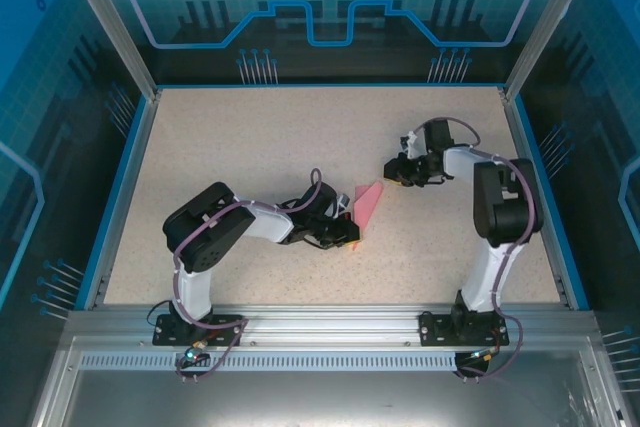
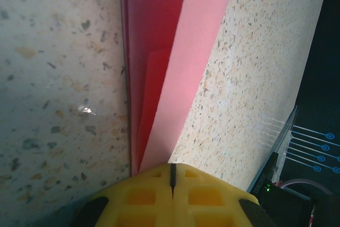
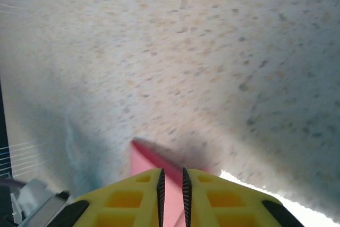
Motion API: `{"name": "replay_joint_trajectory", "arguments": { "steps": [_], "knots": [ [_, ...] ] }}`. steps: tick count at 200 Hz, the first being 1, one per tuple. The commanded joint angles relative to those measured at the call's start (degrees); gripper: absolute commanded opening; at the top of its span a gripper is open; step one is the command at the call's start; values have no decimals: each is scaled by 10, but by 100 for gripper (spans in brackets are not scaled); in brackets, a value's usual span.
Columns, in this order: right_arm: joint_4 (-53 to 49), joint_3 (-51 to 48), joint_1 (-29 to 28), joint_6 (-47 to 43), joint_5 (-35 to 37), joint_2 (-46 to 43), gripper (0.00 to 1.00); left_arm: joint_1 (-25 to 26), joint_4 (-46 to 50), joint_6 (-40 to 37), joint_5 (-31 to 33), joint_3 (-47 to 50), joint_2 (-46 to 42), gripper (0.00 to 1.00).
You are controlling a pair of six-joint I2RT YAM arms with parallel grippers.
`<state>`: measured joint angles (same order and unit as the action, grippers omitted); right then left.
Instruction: Fold a paper plane with a square sheet of paper (fold left side to right side)
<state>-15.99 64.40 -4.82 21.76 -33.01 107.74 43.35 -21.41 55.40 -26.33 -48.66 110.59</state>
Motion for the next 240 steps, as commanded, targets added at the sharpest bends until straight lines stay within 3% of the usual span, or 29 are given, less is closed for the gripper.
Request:
{"name": "replay_joint_trajectory", "arguments": {
  "steps": [1, 43, 67, 133, 240],
  "knots": [
    [18, -47, -24, -5, -5, -57, 20, 6, 90, -6, 12, 19, 6, 4],
    [71, -95, -97, 31, -45, -49, 20, 6, 95, -9, 14, 17, 1, 4],
    [74, -85, -125, 40, -30, -16, 19, 7, 95, -8, 12, 15, -2, 4],
    [47, -90, -129, 44, 27, 27, 19, 7, 95, -21, -4, -4, -41, 10],
    [39, -88, -130, 41, 36, 35, 19, 28, 150, -43, -19, -54, -53, 13]
  ]
}}
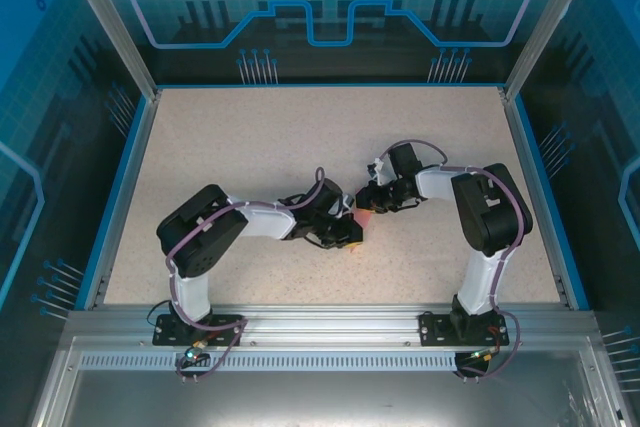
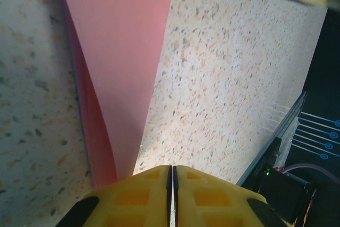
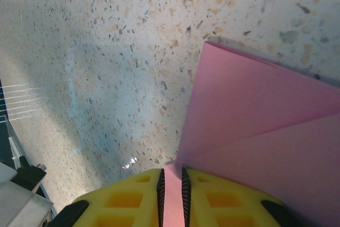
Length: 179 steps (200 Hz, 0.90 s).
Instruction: Fold a paper plane with a square sheet of paper (fold left side to right side)
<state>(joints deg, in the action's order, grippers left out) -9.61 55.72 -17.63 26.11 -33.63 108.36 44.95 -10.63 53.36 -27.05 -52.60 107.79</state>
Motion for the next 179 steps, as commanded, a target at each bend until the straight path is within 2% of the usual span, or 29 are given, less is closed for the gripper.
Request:
{"name": "replay_joint_trajectory", "arguments": {
  "steps": [1, 78, 179],
  "knots": [
    [-24, -1, -2, -2, 42, 29, 19, 12, 44, -23, -11, -15, -25, 13],
    [-38, 4, -6, -5, 52, 27, 19, 14, 107, -51, 22, -37, 1, 15],
    [-50, 7, -9, -12, 63, 27, 19, 14, 112, -47, 47, -22, 0, 16]
  ]
}}
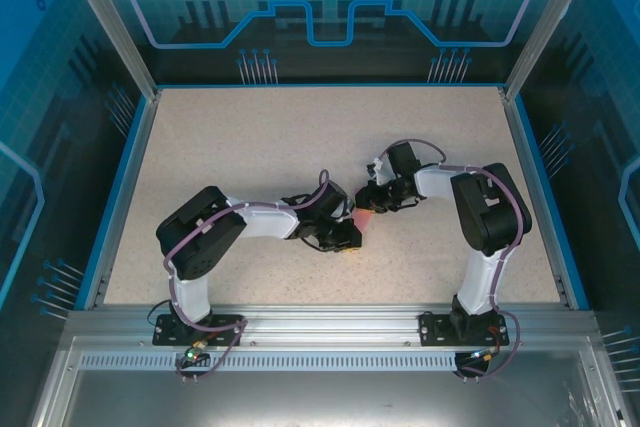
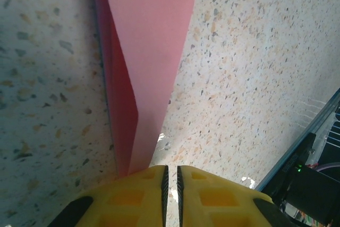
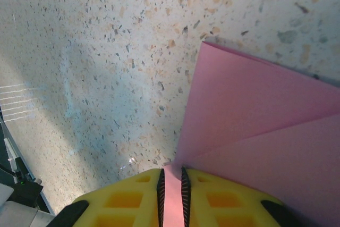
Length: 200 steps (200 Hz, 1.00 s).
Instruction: Fold a paper plane with a square sheet of paper (fold left side to right side)
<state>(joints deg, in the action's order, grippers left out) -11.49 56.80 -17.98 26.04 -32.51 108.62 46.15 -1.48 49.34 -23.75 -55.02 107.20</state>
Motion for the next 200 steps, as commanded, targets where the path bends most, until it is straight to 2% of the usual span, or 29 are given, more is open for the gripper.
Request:
{"name": "replay_joint_trajectory", "arguments": {
  "steps": [1, 200],
  "knots": [
    [-31, -3, -5, -11, 52, 24, 19, 2, 20, -7, 14, 2, 6, 16],
    [-40, 3, -5, -12, 53, 29, 19, 1, -10, 13, 9, 47, 13, 15]
  ]
}}
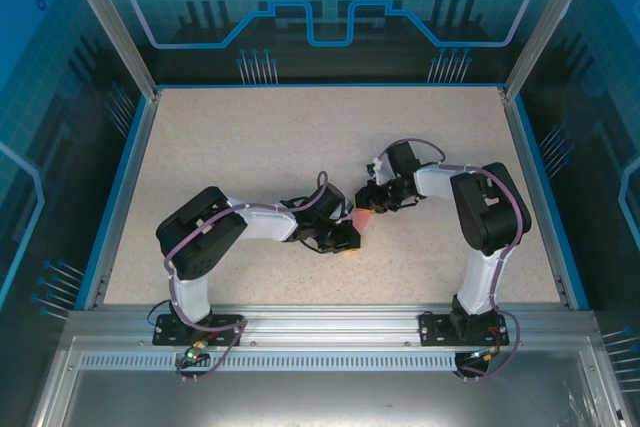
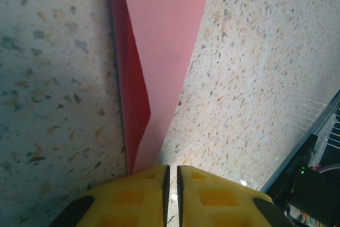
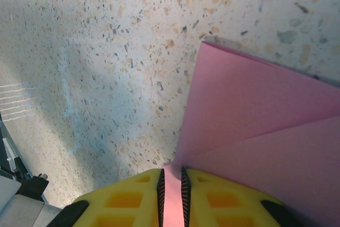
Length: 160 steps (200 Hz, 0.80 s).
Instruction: Fold a paper plane with a square sheet of paper (fold left side to right side)
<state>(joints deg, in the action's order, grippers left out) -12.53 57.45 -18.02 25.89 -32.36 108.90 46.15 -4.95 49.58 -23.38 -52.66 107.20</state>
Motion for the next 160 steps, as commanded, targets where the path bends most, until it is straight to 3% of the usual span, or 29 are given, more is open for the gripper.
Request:
{"name": "replay_joint_trajectory", "arguments": {
  "steps": [1, 108, 160],
  "knots": [
    [-29, -3, -4, -11, 51, 26, 19, 1, 25, 10, 5, 24, 13, 15],
    [-36, -2, -4, -11, 52, 26, 19, 16, 26, 22, -13, 73, -46, 12],
    [-35, -2, -5, -11, 51, 25, 19, -12, 37, 6, -28, 45, -98, 13]
  ]
}}
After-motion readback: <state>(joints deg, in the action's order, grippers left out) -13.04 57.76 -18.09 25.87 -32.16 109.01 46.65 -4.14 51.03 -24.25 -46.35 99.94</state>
